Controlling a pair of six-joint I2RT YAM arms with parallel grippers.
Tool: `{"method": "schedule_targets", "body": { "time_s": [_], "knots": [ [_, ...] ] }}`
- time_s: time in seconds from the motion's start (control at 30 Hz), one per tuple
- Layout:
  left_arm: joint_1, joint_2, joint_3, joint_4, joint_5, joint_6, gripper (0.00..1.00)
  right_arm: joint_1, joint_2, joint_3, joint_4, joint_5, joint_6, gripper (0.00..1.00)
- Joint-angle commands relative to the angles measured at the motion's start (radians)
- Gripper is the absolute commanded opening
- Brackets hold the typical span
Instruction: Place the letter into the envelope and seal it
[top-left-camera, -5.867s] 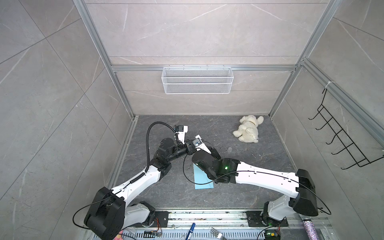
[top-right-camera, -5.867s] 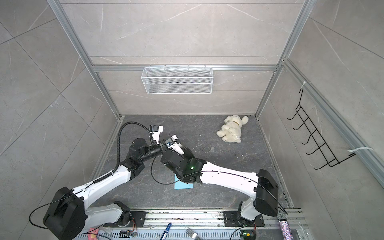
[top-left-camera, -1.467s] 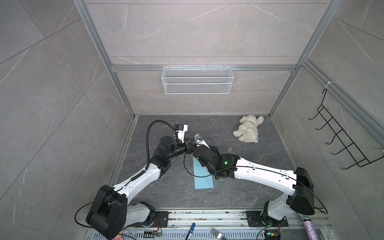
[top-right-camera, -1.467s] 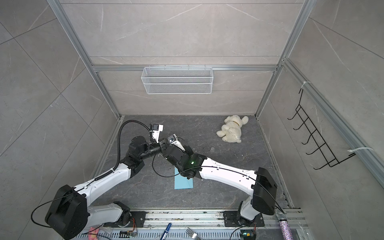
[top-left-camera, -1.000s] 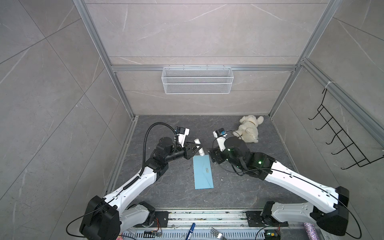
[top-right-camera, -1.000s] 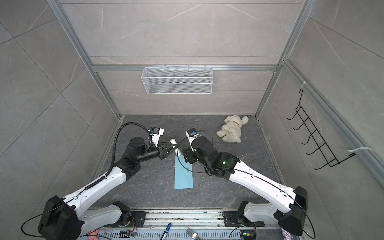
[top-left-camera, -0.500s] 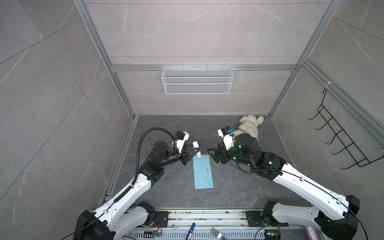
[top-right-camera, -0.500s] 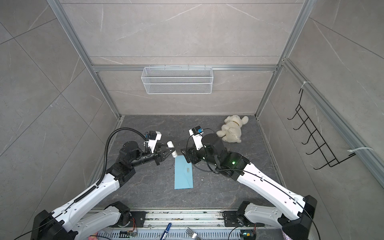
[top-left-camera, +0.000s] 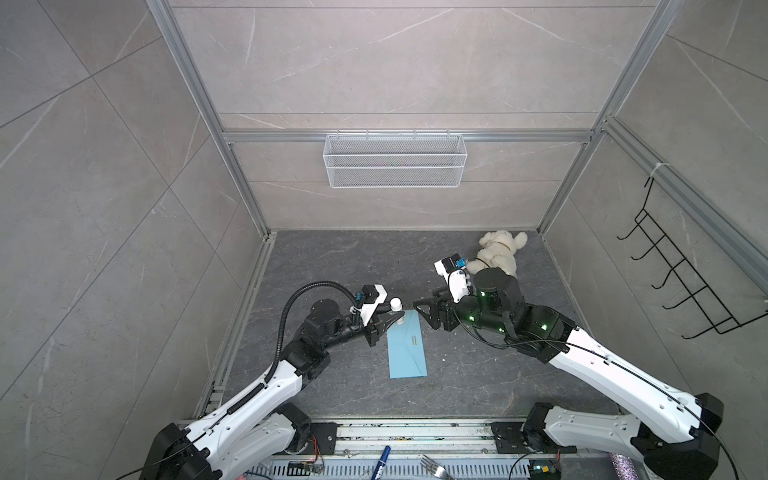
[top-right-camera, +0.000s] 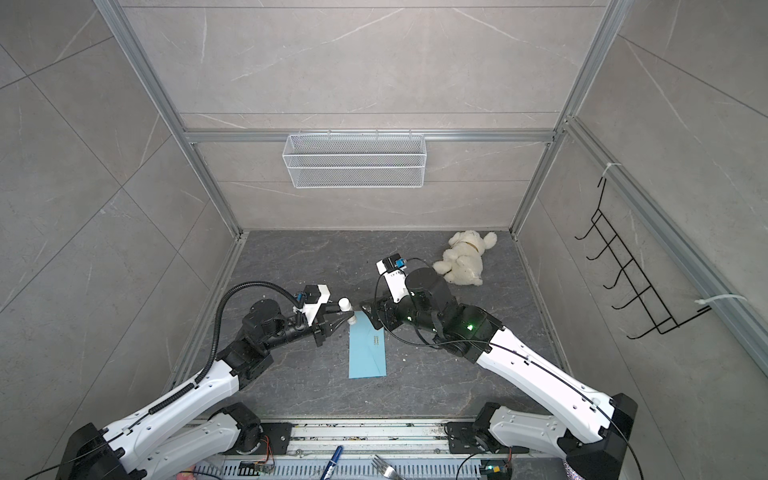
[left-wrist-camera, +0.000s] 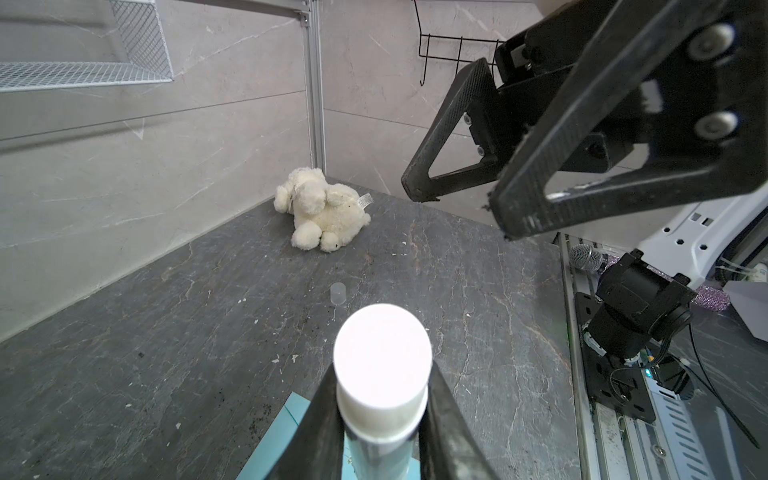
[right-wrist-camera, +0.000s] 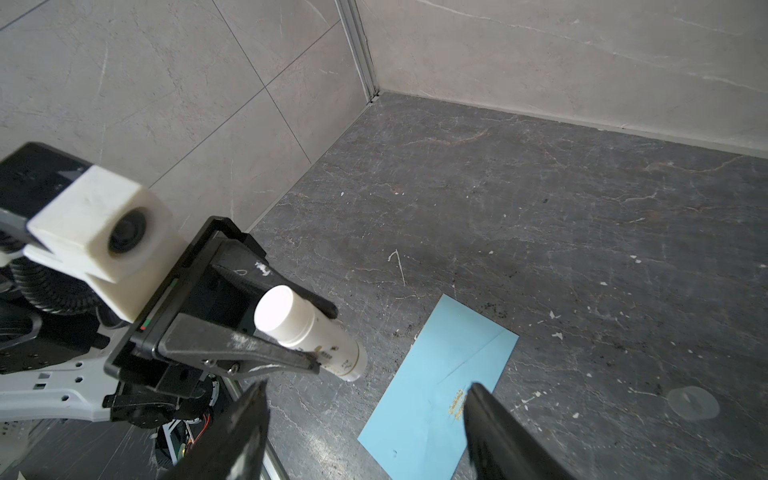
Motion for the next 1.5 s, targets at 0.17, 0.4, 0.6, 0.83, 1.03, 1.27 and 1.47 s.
{"method": "schedule_targets", "body": {
  "time_s": [0.17,0.4,0.6,0.83,1.03,1.27,1.47],
  "knots": [
    [0.008,0.052,0.12,0.007,-0.112,-0.392,0.0,-0.003,-0.011,-0.033,-0.013,-0.003,-0.063,0.75],
    [0.055,0.187,0.21,0.078,0.086,-0.682,0.0,-0.003,0.016,-0.032,-0.009,-0.054,-0.075,0.74],
    [0.073,0.242,0.225,0.16,0.171,-0.789,0.0,-0.003,0.072,-0.012,-0.002,-0.04,-0.09,0.71],
    [0.074,0.256,0.231,0.184,0.21,-0.822,0.0,-0.002,0.131,0.009,0.001,-0.025,-0.097,0.63],
    [0.074,0.248,0.228,0.176,0.217,-0.817,0.0,-0.002,0.156,0.021,0.026,-0.045,-0.077,0.47],
    [0.075,0.244,0.231,0.162,0.225,-0.808,0.0,-0.003,0.17,0.034,0.033,-0.063,-0.063,0.32],
    [0.077,0.248,0.231,0.16,0.226,-0.806,0.0,-0.003,0.174,0.041,0.019,-0.051,-0.064,0.07]
  ]
}}
